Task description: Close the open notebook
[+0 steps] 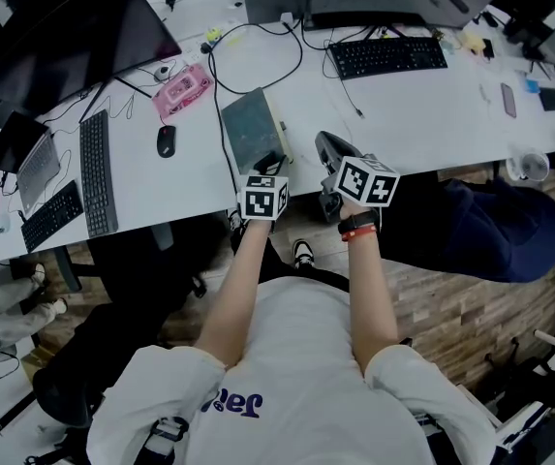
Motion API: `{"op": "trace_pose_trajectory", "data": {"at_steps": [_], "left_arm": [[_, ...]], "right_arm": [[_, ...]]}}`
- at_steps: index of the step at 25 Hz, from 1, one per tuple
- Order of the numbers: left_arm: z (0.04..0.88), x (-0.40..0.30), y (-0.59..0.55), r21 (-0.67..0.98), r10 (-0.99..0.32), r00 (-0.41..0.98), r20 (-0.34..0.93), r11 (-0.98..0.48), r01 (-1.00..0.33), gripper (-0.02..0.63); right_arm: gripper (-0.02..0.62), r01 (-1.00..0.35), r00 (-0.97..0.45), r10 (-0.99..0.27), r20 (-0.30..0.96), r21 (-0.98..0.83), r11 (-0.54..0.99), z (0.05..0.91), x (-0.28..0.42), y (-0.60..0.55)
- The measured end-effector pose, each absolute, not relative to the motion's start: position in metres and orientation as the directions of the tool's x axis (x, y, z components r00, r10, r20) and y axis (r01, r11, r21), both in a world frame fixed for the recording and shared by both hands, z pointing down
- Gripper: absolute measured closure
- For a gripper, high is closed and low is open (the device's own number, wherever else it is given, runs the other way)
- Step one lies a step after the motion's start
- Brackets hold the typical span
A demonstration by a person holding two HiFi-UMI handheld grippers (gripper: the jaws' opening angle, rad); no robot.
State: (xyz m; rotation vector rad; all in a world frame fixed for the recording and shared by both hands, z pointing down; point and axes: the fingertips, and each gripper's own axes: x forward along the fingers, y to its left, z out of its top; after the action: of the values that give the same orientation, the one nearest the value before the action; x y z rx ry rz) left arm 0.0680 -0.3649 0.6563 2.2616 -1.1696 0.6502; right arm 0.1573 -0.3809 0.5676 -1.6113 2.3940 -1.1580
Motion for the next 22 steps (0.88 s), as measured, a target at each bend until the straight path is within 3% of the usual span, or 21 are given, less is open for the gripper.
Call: {"op": "trace_pose_trajectory", "data": {"at_steps": [22], "left_arm": [[0.687, 0.079, -0.372, 0.168, -0.553, 0.496, 0.669, -0.539, -0.826, 0.476]], "right_arm": [[0.594, -0.762, -0.442, -0.812, 0.382, -0.638, 0.114, 0.592, 0.168, -0.379]]}}
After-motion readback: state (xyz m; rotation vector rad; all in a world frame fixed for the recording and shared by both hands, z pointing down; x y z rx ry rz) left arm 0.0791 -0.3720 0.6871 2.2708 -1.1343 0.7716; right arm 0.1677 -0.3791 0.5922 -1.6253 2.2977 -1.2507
